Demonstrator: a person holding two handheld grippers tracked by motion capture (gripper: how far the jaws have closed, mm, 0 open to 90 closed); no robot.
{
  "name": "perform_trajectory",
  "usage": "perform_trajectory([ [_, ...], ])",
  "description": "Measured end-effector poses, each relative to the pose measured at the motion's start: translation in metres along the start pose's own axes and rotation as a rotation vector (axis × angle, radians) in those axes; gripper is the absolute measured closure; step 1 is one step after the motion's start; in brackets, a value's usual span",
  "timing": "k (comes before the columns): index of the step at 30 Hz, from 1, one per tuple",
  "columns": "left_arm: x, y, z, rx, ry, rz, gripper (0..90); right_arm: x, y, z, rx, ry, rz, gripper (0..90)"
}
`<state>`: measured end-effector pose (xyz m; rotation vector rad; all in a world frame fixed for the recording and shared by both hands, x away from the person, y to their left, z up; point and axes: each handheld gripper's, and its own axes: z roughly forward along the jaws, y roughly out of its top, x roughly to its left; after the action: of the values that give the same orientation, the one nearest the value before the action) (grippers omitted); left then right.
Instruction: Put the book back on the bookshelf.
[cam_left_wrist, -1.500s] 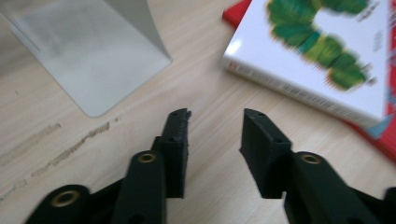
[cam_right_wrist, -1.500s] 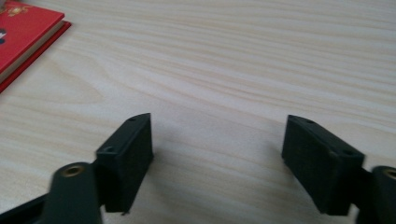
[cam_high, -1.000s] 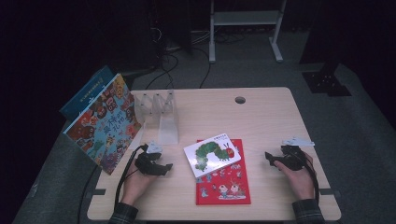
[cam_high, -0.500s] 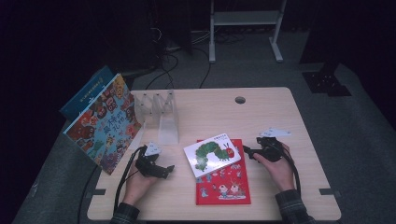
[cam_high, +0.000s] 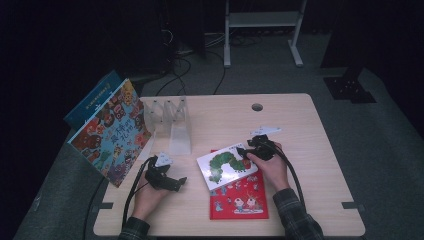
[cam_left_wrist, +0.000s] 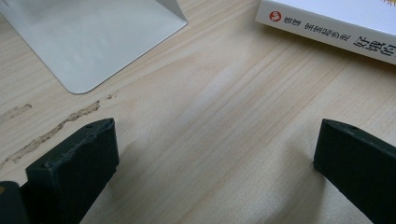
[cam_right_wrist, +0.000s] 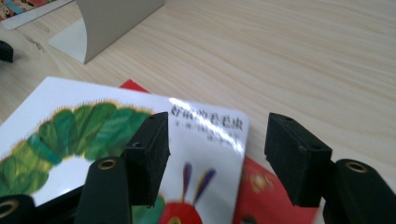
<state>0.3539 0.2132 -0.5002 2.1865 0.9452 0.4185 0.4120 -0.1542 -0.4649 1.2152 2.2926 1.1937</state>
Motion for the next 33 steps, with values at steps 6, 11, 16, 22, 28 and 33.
perform_trajectory([
  [6, 0.000, 0.000, 0.000, 0.000, 0.000, -0.001, 0.0, 0.000, 0.010, 0.018, 0.021, 0.020, 0.001, 39.0],
  [11, 0.000, 0.000, 0.000, 0.000, -0.001, 0.001, 0.0, -0.002, 0.014, 0.034, 0.054, 0.046, 0.000, 38.5],
  [16, -0.001, 0.003, 0.001, -0.014, -0.015, 0.010, 0.0, -0.001, 0.015, 0.034, 0.061, 0.037, -0.014, 34.6],
  [22, -0.004, 0.019, 0.000, -0.017, -0.046, 0.036, 0.0, -0.008, 0.010, 0.039, 0.063, 0.070, 0.013, 34.1],
  [28, -0.014, 0.036, 0.005, -0.041, -0.102, 0.063, 0.0, -0.008, 0.008, 0.037, 0.070, 0.071, 0.013, 34.1],
  [33, -0.022, 0.052, 0.018, -0.011, -0.175, 0.068, 0.0, -0.007, 0.004, 0.033, 0.062, 0.074, 0.017, 34.1],
])
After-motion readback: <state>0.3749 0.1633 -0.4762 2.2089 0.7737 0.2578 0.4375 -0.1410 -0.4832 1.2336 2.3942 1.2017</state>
